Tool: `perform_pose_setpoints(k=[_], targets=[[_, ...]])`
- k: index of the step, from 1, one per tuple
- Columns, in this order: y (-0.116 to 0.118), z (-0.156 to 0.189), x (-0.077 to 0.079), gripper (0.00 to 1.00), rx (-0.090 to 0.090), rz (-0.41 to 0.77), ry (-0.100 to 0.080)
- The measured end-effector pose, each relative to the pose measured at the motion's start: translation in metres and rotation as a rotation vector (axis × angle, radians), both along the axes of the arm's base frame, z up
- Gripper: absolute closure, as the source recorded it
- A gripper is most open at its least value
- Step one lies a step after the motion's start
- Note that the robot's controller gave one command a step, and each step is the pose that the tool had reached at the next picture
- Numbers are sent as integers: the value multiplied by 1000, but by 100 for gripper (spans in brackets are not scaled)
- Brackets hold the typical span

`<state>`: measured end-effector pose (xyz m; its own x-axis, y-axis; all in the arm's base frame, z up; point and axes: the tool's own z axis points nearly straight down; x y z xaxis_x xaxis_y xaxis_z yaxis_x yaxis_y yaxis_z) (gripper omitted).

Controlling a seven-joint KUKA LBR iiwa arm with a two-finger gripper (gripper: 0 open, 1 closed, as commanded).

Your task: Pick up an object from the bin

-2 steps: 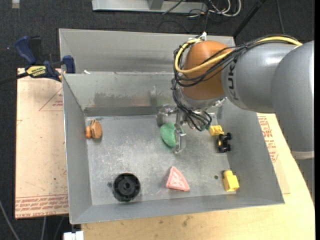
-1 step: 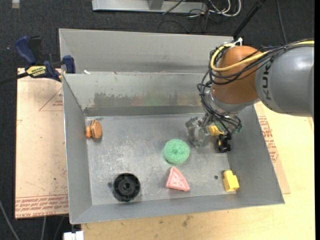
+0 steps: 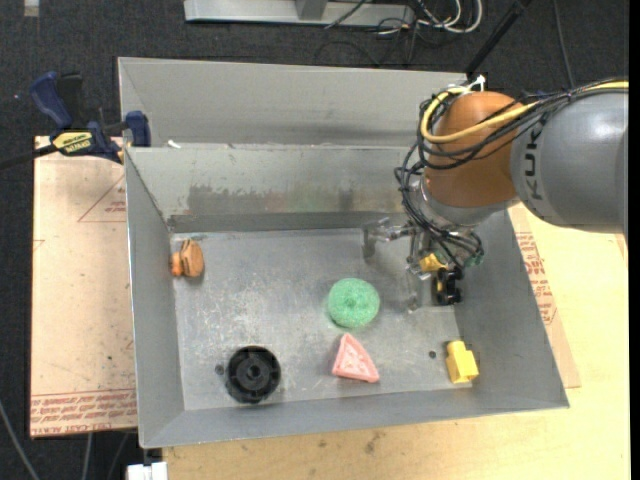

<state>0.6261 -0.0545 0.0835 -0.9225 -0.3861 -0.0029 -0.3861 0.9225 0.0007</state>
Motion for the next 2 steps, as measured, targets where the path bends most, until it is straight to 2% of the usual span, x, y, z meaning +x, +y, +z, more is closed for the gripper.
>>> perform_pose_setpoints(k=[1,2], targets=[[0,0,0,0,0,0,0],[45,-9,-11,0,-2,11,-1]])
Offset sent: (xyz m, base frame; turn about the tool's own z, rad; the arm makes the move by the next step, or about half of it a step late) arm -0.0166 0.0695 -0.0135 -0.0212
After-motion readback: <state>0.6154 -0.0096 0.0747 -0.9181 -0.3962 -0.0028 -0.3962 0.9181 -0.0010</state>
